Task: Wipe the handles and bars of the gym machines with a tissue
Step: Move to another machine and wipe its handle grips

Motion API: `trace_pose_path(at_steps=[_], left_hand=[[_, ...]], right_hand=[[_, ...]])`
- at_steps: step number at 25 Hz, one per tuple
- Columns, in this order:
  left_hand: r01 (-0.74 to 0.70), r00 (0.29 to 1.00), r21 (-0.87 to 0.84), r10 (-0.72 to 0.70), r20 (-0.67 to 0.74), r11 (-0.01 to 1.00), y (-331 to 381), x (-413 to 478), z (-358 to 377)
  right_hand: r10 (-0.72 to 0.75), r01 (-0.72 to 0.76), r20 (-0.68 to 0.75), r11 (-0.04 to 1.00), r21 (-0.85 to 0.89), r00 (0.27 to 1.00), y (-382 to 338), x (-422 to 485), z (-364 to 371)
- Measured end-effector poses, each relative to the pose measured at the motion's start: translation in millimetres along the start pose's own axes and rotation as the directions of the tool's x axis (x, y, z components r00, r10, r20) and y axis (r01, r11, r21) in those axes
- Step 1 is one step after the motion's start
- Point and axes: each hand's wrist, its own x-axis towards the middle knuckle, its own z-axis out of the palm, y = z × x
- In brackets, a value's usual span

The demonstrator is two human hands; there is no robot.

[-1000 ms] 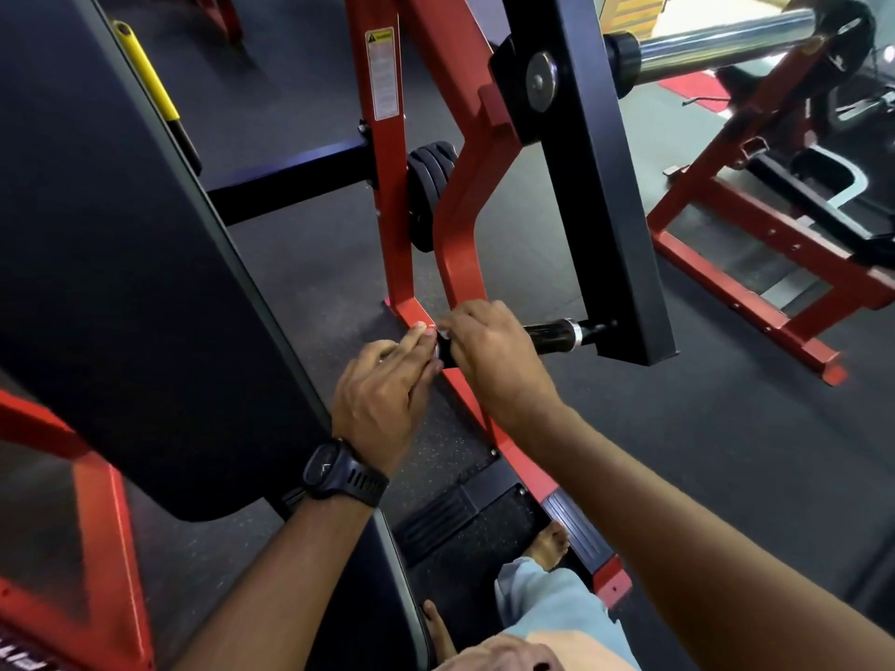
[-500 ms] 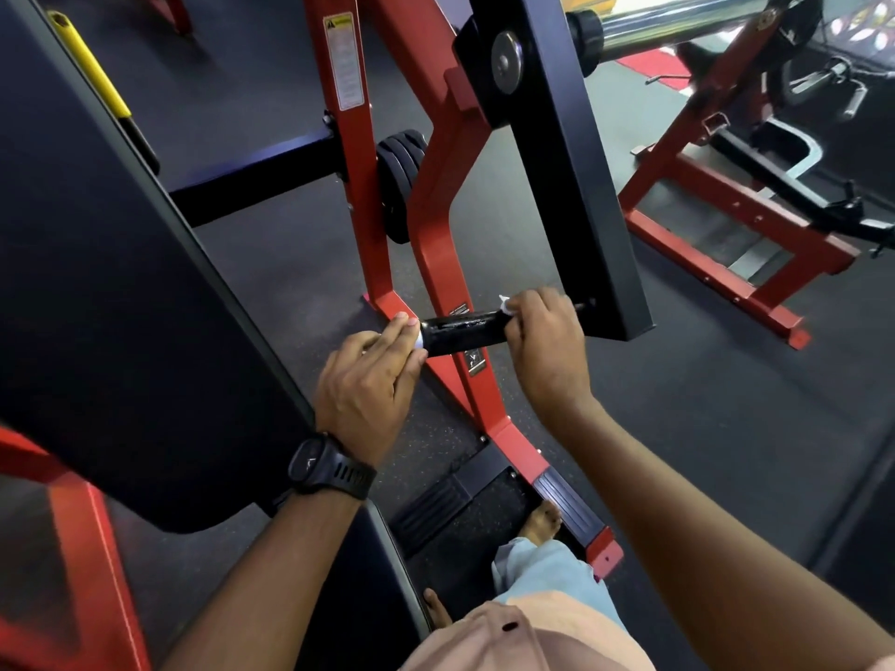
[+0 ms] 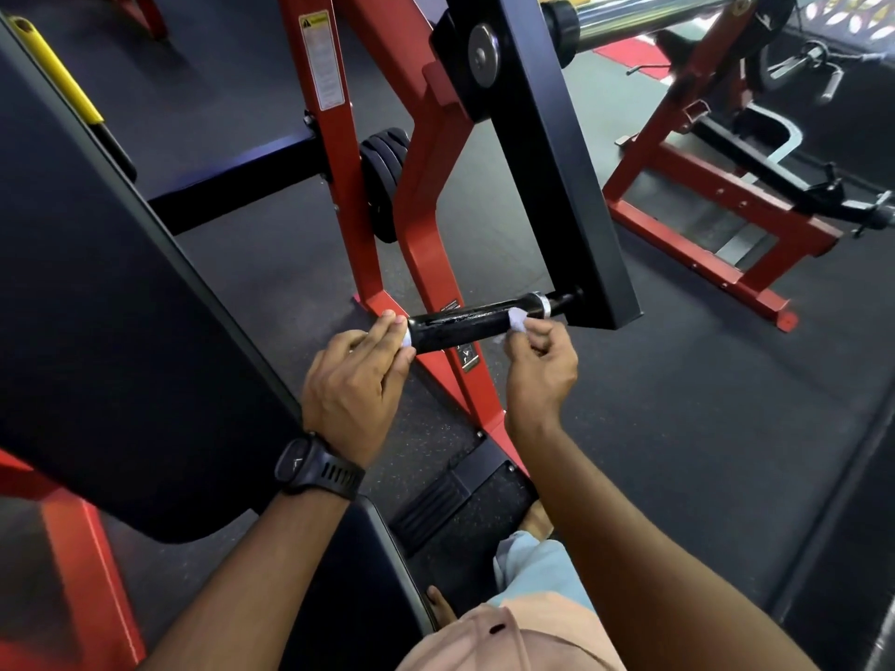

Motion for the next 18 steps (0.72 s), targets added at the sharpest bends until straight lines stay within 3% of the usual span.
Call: trace_pose_path(at_steps=[2,5,7,9,12,15,18], left_hand=[[-0.002,1.0,0.002,0.002,-0.004,1.0,-0.1,-1.1,0.6],[0.0,1.0,0.004,0.0,-0.008,1.0,0.7,-0.9,1.1],[0.008,1.0,0.011,-0.008,-0.001,1.0,1.2,-0.4,1.2],[0.011,1.0,0.017,-0.011,0.006,1.0,1.6,-0.8,0.3],[-0.012,1.0,0.025,0.012,0.011,1.0,0.6,0.2,-0.6],[-0.024,1.0,0.028,0.024,0.013,0.999,-1.0,0.7,-1.3],[-0.026,1.0,0.025,0.026,0.007,0.999,0.0,0.7,-1.2]], right_hand=[[0.029,-0.03,0.013,0.995,0.091,1.0,4.7,-3.2,1.9],[-0.028,0.023,0.134,0.999,0.041,0.991,7.3,-12.0,5.2],[-0.075,0.074,0.099,0.997,0.013,0.992,4.4,-15.6,6.1],[-0.171,0.177,0.091,0.982,-0.069,0.981,3.6,-18.6,7.5],[-0.287,0.332,0.231,0.925,-0.186,0.929,5.3,-26.5,10.9],[-0.247,0.277,0.216,0.953,-0.125,0.945,1.9,-36.7,15.5],[-0.375,0.471,0.4,0.865,-0.174,0.836,-2.5,-44.9,15.3]])
